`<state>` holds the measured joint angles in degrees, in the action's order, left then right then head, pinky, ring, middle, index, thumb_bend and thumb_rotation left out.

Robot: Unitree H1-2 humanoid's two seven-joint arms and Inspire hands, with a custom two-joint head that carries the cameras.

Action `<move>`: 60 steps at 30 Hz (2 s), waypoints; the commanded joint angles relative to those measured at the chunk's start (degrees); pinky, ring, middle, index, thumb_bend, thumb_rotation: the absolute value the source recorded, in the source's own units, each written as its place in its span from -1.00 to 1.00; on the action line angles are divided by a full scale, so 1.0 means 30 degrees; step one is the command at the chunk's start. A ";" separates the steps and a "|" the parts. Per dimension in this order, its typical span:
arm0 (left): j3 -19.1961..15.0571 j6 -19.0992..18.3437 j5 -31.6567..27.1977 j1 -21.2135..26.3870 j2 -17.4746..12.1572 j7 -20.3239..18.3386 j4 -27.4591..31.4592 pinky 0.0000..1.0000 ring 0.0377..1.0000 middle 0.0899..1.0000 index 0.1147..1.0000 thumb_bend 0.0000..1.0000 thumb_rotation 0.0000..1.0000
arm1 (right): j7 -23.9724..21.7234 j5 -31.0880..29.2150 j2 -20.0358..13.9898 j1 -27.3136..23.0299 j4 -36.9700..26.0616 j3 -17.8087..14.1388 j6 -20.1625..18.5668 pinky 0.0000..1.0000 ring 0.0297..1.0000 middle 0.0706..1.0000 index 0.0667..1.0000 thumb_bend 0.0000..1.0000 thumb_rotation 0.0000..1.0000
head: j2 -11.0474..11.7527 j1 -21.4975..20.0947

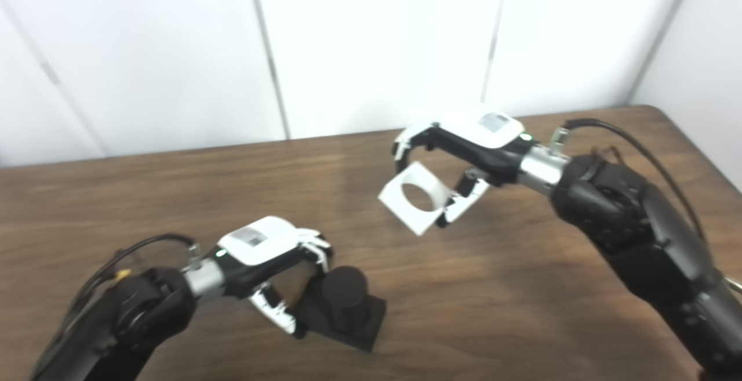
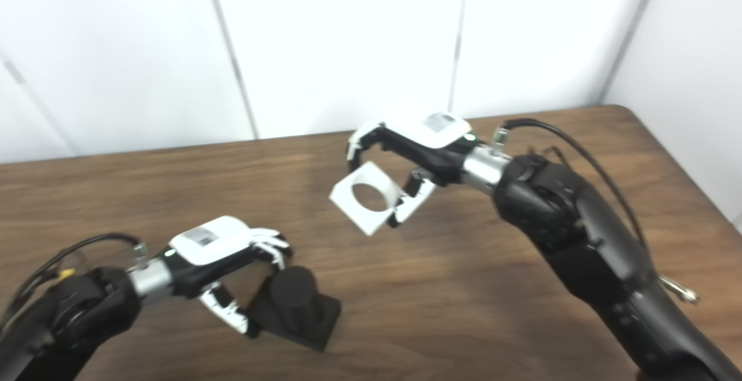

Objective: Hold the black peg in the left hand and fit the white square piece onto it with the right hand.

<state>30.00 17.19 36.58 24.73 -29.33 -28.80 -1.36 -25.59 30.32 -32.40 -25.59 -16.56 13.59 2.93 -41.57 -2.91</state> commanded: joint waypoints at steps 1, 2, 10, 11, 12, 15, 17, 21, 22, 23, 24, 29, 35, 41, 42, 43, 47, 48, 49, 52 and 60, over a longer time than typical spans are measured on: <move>0.0636 -0.0668 0.1010 -0.0042 0.0447 -0.0858 -0.0502 0.59 0.79 0.65 -0.16 0.05 -0.86 | 0.0196 -0.0540 -0.0182 -0.0511 -0.0619 -0.0452 0.0788 0.15 0.39 0.38 -0.12 0.05 -0.74 | -0.0100 0.0281; 0.0674 -0.0770 0.1090 0.0005 0.0523 -0.0950 -0.0512 0.61 0.79 0.66 -0.16 0.05 -0.86 | 0.0188 -0.0694 -0.0166 -0.0483 -0.0617 -0.0470 0.0897 0.13 0.38 0.38 -0.12 0.04 -0.74 | -0.0141 0.0558; 0.0699 -0.1196 0.1377 0.0143 0.0998 -0.1242 -0.0460 0.58 0.80 0.65 -0.16 0.05 -0.85 | -0.0129 -0.1440 -0.0041 -0.0356 -0.0820 -0.0413 0.1374 0.12 0.38 0.36 -0.12 0.04 -0.74 | -0.0357 0.1449; 0.0688 -0.1220 0.1371 0.0142 0.1021 -0.1236 -0.0457 0.58 0.80 0.65 -0.16 0.05 -0.85 | -0.0226 -0.1443 -0.0021 -0.0368 -0.0893 -0.0374 0.1329 0.13 0.38 0.37 -0.12 0.04 -0.74 | -0.0366 0.1431; 0.0678 -0.1197 0.1351 0.0141 0.1035 -0.1182 -0.0490 0.58 0.80 0.65 -0.16 0.05 -0.85 | -0.0366 -0.1460 -0.0012 -0.0389 -0.1005 -0.0332 0.1229 0.14 0.39 0.37 -0.12 0.04 -0.74 | -0.0376 0.1405; 0.0652 -0.1184 0.1378 0.0131 0.1060 -0.1091 -0.0536 0.56 0.80 0.65 -0.16 0.05 -0.85 | -0.0645 -0.1650 0.0050 -0.0439 -0.1242 -0.0285 0.1154 0.15 0.40 0.38 -0.12 0.04 -0.74 | -0.0384 0.1328; 0.0622 -0.1326 0.1385 0.0106 0.1062 -0.1219 -0.0417 0.56 0.80 0.66 -0.16 0.05 -0.85 | -0.0829 -0.1834 0.0131 -0.0448 -0.1374 -0.0278 0.1066 0.13 0.39 0.38 -0.12 0.04 -0.74 | -0.0396 0.1260; 0.0645 -0.1510 0.1528 0.0129 0.1081 -0.1319 -0.0359 0.58 0.80 0.67 -0.15 0.05 -0.85 | -0.1428 -0.2195 0.0232 -0.0459 -0.1813 -0.0242 0.0744 0.14 0.40 0.40 -0.12 0.04 -0.74 | -0.0436 0.1162; 0.0640 -0.1518 0.1507 0.0133 0.1098 -0.1314 -0.0358 0.58 0.80 0.67 -0.15 0.05 -0.85 | -0.1627 -0.2240 0.0285 -0.0455 -0.1986 -0.0213 0.0607 0.14 0.40 0.40 -0.12 0.04 -0.74 | -0.0459 0.1134; 0.0635 -0.1525 0.1485 0.0137 0.1111 -0.1314 -0.0351 0.58 0.81 0.66 -0.16 0.05 -0.85 | -0.1765 -0.2269 0.0324 -0.0451 -0.2094 -0.0208 0.0523 0.14 0.40 0.40 -0.12 0.04 -0.74 | -0.0467 0.1106; 0.0629 -0.1516 0.1450 0.0139 0.1122 -0.1306 -0.0353 0.58 0.81 0.66 -0.16 0.05 -0.85 | -0.1867 -0.2281 0.0369 -0.0441 -0.2195 -0.0203 0.0479 0.14 0.41 0.40 -0.12 0.04 -0.74 | -0.0467 0.1106; 0.0613 -0.1475 0.1354 0.0136 0.1165 -0.1252 -0.0348 0.58 0.80 0.65 -0.16 0.05 -0.85 | -0.2049 -0.2348 0.0558 -0.0453 -0.2280 -0.0207 0.0497 0.13 0.41 0.40 -0.12 0.04 -0.74 | -0.0490 0.1009; 0.0633 -0.1365 0.1420 0.0130 0.1203 -0.1123 -0.0393 0.57 0.79 0.64 -0.16 0.05 -0.85 | -0.2195 -0.2064 0.0848 -0.0512 -0.2289 -0.0041 0.0562 0.11 0.39 0.40 -0.12 0.04 -0.74 | -0.0490 0.1009; 0.0627 -0.1474 0.1358 0.0139 0.1279 -0.1196 -0.0371 0.59 0.80 0.64 -0.16 0.05 -0.85 | -0.2214 -0.1859 0.1103 -0.0524 -0.2098 0.0057 0.0706 0.10 0.40 0.40 -0.12 0.04 -0.74 | -0.0560 0.0917; 0.0616 -0.1411 0.1341 0.0136 0.1284 -0.1133 -0.0378 0.58 0.80 0.64 -0.16 0.05 -0.85 | -0.2171 -0.1842 0.1166 -0.0527 -0.1994 0.0074 0.0796 0.10 0.40 0.39 -0.12 0.04 -0.74 | -0.0560 0.0917; 0.0620 -0.1405 0.1344 0.0145 0.1290 -0.1138 -0.0368 0.58 0.80 0.64 -0.16 0.05 -0.85 | -0.2114 -0.1818 0.1233 -0.0532 -0.1868 0.0098 0.0899 0.10 0.39 0.39 -0.12 0.04 -0.74 | -0.0573 0.0902; 0.0675 -0.1514 0.1414 0.0183 0.1333 -0.1288 -0.0314 0.58 0.80 0.65 -0.16 0.05 -0.85 | -0.2012 -0.1761 0.1469 -0.0532 -0.1501 0.0197 0.1027 0.08 0.39 0.39 -0.12 0.04 -0.74 | -0.0624 0.0926; 0.0674 -0.1522 0.1401 0.0184 0.1345 -0.1302 -0.0305 0.58 0.80 0.65 -0.16 0.05 -0.85 | -0.2039 -0.1727 0.1514 -0.0536 -0.1471 0.0221 0.0973 0.08 0.39 0.39 -0.12 0.04 -0.74 | -0.0631 0.0939; 0.0671 -0.1509 0.1391 0.0180 0.1354 -0.1287 -0.0302 0.59 0.80 0.66 -0.16 0.05 -0.85 | -0.2071 -0.1700 0.1557 -0.0535 -0.1462 0.0234 0.0905 0.08 0.39 0.39 -0.12 0.04 -0.74 | -0.0652 0.0950; 0.0658 -0.1486 0.1387 0.0154 0.1355 -0.1247 -0.0233 0.57 0.80 0.65 -0.16 0.05 -0.85 | -0.2162 -0.1608 0.1681 -0.0558 -0.1429 0.0278 0.0749 0.10 0.40 0.40 -0.12 0.04 -0.74 | -0.0680 0.0993; 0.0623 -0.1502 0.1400 0.0083 0.1323 -0.1207 -0.0115 0.57 0.79 0.65 -0.16 0.05 -0.85 | -0.2210 -0.1357 0.2076 -0.0451 -0.1230 0.0611 0.0745 0.18 0.42 0.41 -0.12 0.04 -0.74 | -0.0766 0.1039</move>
<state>30.10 12.94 40.60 26.10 -25.41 -29.47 -1.25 -32.96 26.32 -26.45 -24.87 -20.02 15.81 4.77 -43.86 0.18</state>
